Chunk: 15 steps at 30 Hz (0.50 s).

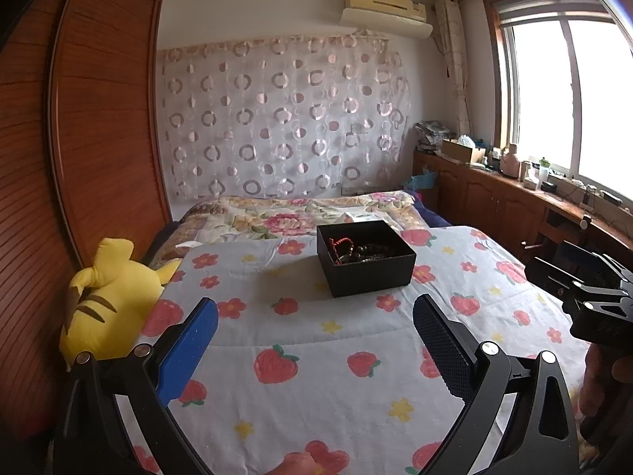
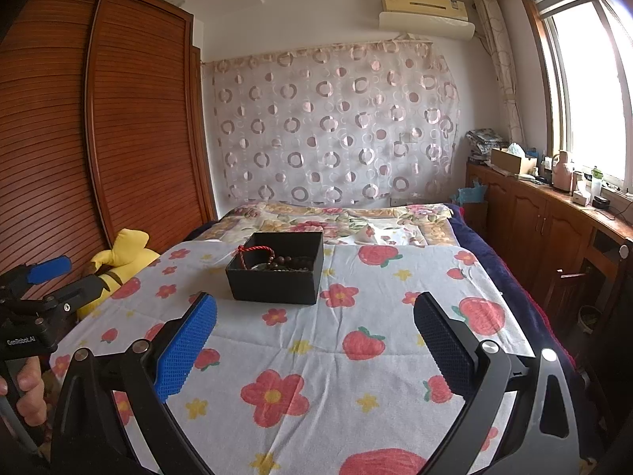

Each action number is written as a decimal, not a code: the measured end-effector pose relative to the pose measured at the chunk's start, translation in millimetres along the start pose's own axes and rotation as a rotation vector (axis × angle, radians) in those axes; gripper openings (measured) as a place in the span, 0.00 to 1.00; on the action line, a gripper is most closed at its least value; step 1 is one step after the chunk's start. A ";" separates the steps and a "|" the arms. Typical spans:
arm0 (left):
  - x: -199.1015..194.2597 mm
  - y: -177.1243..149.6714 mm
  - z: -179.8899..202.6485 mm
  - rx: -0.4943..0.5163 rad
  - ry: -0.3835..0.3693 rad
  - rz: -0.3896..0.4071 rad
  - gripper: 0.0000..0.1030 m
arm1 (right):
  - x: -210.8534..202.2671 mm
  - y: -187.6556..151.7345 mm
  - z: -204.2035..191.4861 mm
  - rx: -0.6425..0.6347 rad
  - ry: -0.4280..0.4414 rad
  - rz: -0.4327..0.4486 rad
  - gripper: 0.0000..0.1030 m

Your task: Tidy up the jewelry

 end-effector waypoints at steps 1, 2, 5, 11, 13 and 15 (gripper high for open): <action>0.0 0.7 -0.5 0.000 0.000 -0.001 0.93 | 0.2 -0.9 -1.4 0.000 0.000 0.000 0.98; -0.1 0.1 -0.1 -0.001 -0.002 0.001 0.93 | 0.3 -0.8 -1.3 0.001 0.000 0.000 0.98; 0.0 0.7 -0.2 -0.004 -0.004 0.002 0.93 | 0.4 -0.5 -0.8 0.000 -0.001 -0.001 0.98; -1.6 1.3 3.2 -0.001 -0.003 0.012 0.93 | 0.5 -0.5 -1.0 0.002 -0.001 -0.001 0.98; -2.6 2.6 5.4 0.000 -0.003 0.018 0.93 | 0.2 -1.0 -1.9 0.001 0.000 -0.001 0.98; -2.3 3.7 6.7 -0.001 -0.001 0.019 0.93 | 0.3 -1.0 -1.8 0.001 0.000 -0.001 0.98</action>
Point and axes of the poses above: each gripper's, at about its wrist camera, not at the fingertips, and x roughly the way its jaws point, z to its right, y to its top, the point moved 3 cm from there along x, roughly the way its jaws point, and after that the axes turned 15 degrees about -y, right-handed, at the moved point
